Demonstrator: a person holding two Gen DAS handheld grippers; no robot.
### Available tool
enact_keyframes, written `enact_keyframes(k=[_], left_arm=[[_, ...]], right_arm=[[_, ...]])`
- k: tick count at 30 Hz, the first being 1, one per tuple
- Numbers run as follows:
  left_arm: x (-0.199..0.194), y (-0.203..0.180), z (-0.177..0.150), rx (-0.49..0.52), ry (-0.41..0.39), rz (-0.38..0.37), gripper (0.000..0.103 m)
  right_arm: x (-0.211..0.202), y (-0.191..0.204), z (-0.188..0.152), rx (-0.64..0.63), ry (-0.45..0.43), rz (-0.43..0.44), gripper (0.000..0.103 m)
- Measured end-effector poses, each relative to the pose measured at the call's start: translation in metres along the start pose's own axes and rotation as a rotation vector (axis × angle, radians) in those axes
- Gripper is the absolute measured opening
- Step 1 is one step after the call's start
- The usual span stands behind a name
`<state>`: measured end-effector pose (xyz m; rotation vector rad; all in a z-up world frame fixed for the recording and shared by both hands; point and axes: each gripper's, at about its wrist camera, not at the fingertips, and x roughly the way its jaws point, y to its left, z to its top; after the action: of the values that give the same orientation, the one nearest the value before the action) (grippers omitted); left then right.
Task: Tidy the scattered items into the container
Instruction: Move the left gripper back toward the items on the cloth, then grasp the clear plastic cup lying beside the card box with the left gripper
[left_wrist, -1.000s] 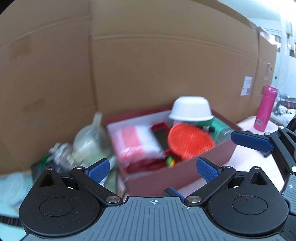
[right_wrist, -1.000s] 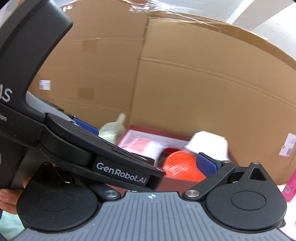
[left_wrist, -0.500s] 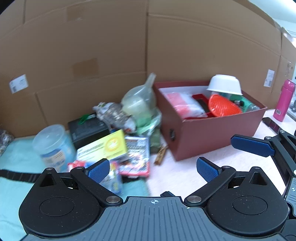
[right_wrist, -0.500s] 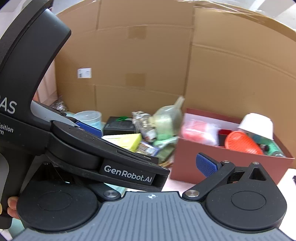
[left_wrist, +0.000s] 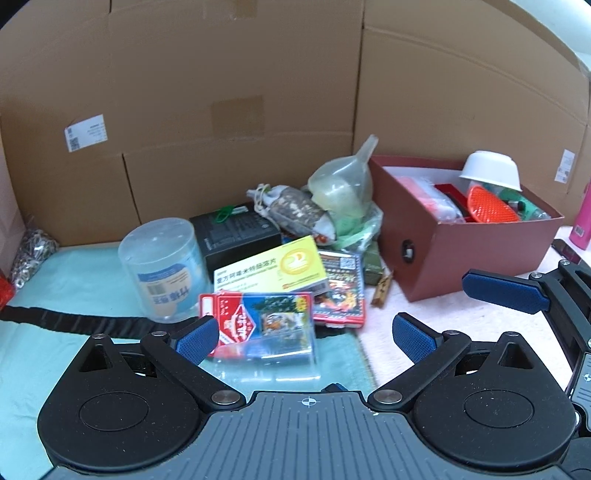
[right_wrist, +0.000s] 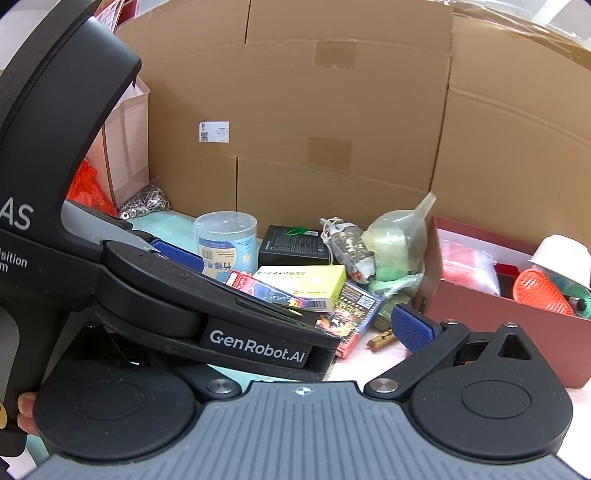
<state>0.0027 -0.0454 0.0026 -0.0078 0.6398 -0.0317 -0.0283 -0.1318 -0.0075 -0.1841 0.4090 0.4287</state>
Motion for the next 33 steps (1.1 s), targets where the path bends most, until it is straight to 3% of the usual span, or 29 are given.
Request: enact_keyframes(k=[22, 28, 33], left_arm=[[0.045, 0.026, -0.001, -0.059, 0.09, -0.071, 0.103], [0.06, 0.054, -0.003, -0.071, 0.116, -0.073, 0.103], [0.073, 0.068, -0.003, -0.074, 0.122, -0.125, 0.103]], right_arm=[[0.043, 0.006, 0.006, 0.012, 0.072, 0.016, 0.103], [0.056, 0.001, -0.005, 0.049, 0.132, 0.023, 0.103], [0.082, -0.001, -0.002, 0.071, 0.163, 0.06, 0.102]])
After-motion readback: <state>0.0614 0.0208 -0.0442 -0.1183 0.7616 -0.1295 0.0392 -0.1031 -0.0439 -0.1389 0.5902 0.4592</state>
